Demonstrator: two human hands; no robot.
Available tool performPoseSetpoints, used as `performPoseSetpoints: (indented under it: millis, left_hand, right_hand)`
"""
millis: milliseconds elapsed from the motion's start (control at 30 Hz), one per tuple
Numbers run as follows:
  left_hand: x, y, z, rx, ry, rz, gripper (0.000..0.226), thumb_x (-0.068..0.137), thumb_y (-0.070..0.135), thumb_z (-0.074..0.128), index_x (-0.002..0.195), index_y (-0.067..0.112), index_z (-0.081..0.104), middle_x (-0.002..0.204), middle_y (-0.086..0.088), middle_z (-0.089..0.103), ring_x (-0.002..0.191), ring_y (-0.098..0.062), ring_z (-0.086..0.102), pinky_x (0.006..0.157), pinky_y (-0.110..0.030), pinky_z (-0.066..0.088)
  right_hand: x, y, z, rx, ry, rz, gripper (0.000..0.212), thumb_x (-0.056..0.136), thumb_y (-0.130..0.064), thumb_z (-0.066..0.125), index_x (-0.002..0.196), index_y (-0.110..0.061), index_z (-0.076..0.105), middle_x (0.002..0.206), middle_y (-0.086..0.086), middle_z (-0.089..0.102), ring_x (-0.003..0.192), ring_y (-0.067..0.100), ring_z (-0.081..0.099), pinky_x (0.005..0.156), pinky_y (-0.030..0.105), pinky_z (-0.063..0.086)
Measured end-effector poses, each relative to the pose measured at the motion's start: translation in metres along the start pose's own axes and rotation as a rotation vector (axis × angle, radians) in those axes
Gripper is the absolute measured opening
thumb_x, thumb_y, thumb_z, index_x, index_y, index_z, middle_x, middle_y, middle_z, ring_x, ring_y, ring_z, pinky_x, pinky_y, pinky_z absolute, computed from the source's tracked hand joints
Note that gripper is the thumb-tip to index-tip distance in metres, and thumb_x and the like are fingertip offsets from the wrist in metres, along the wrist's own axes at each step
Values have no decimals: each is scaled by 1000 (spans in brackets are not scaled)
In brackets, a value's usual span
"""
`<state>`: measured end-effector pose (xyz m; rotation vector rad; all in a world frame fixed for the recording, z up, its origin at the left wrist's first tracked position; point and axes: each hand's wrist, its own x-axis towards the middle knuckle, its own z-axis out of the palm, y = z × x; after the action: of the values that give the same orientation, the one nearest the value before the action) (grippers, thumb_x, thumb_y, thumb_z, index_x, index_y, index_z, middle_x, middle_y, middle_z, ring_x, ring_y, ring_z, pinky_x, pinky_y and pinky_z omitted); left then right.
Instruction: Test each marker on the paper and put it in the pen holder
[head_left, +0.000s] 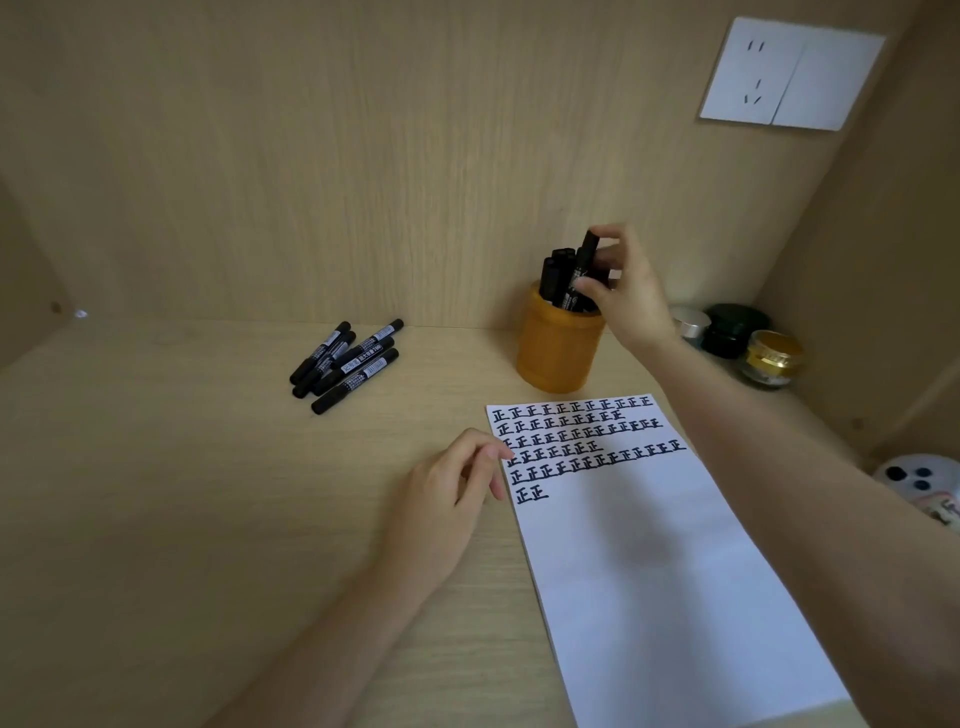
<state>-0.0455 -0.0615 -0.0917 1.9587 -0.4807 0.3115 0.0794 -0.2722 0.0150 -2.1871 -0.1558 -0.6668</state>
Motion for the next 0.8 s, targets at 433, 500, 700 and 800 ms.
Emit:
performPoseSetpoints:
  millis: [433, 500, 700, 800]
  left_hand:
    - [148, 45, 14, 144, 97, 36, 53, 91, 9, 56, 139, 22, 37, 141, 0, 40, 119, -12, 49, 96, -24, 41]
    - [172, 51, 22, 137, 67, 37, 60, 90, 11, 58, 143, 24, 32, 146, -2, 35, 127, -17, 44, 100, -29, 38]
    - [211, 60, 38, 59, 60, 42, 52, 89, 14, 61, 137, 23, 44, 138, -4, 50, 125, -18, 48, 103, -34, 41]
    - [215, 60, 43, 29, 102, 46, 35, 87, 8, 63, 120, 20, 62, 116, -2, 65, 103, -15, 62, 93, -34, 50]
  right_hand:
    - [-7, 27, -12, 74, 225, 143, 31, 93, -17, 61, 123, -14, 61, 118, -1, 60, 91, 2, 52, 81, 12, 47]
    - [-11, 38, -12, 68, 195, 172, 25, 90, -20, 65, 113, -10, 66, 104, -2, 62, 78, -2, 49, 67, 2, 41]
    - [-11, 45, 0, 57, 154, 129, 21, 84, -20, 73, 101, -9, 67, 92, -3, 61, 67, 1, 46, 61, 8, 37]
    - [-6, 42, 4, 37, 227, 109, 21, 86, -17, 70, 105, -11, 66, 103, -1, 56, 74, 3, 48, 67, 13, 39]
